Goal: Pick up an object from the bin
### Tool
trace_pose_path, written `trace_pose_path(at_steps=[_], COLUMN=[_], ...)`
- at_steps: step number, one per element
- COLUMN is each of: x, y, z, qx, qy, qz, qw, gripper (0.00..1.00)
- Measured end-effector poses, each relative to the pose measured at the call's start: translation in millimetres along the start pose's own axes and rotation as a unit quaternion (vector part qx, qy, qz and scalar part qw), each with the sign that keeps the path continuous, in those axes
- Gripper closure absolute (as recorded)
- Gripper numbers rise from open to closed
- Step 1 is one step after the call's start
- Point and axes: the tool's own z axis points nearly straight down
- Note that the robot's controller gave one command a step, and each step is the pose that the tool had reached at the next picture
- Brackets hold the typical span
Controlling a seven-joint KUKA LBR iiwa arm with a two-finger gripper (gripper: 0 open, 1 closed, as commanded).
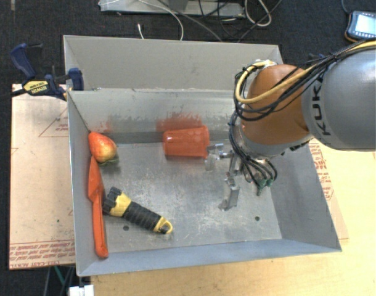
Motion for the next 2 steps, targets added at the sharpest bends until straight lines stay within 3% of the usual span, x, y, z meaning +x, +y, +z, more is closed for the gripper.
trace_pose_path(at_steps=[1, 2], x=[-34.4, -6.5], y=[-46, 41], z=[69, 19], qx=[0.000, -0.001], qy=[-0.0008, -0.0015], qz=[-0.087, -0.249], qw=[0.9962, 0.9684], gripper=[0.00, 0.00])
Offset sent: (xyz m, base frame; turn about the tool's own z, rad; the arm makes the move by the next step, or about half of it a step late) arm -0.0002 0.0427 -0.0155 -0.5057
